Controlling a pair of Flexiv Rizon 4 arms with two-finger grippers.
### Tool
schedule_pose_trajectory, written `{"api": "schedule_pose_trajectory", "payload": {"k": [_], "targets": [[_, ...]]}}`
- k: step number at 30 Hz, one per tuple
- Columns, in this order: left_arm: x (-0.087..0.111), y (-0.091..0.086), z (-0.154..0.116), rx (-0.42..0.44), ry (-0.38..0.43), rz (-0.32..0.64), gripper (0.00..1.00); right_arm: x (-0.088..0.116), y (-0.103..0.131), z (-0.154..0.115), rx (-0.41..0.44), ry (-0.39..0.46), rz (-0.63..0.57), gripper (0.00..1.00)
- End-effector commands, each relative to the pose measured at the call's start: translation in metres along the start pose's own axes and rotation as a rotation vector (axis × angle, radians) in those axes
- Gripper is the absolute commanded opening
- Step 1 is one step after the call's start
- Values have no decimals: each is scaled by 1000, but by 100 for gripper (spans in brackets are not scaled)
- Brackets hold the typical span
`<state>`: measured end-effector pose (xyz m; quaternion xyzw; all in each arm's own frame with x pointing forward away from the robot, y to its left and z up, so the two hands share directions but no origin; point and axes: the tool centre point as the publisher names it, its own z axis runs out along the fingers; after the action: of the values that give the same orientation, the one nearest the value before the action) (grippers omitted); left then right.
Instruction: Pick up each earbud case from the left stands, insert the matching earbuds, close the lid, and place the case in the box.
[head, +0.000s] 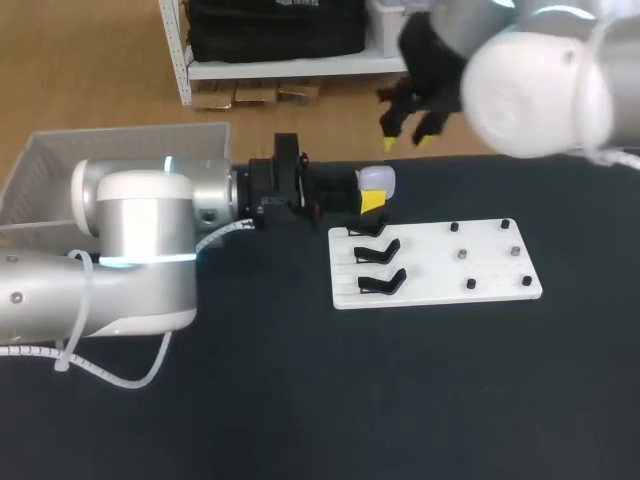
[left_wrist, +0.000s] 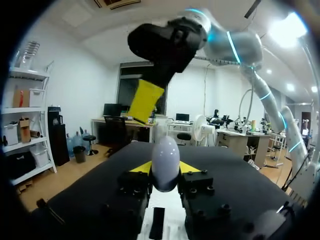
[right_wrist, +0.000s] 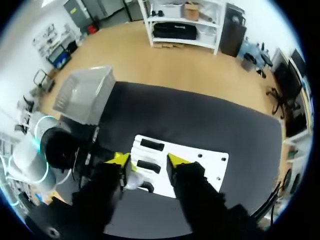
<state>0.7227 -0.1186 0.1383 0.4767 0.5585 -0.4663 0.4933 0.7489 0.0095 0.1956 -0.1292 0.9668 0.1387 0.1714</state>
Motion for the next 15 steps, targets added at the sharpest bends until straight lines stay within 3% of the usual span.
{"api": "schedule_pose_trajectory", "payload": {"k": [1, 15], "targets": [[-11, 5, -25, -36, -26, 28, 0, 30, -19, -16, -55, -178, 43, 100], [-44, 58, -156, -155, 26, 150, 0, 30, -19, -16, -55, -178, 43, 100]]}}
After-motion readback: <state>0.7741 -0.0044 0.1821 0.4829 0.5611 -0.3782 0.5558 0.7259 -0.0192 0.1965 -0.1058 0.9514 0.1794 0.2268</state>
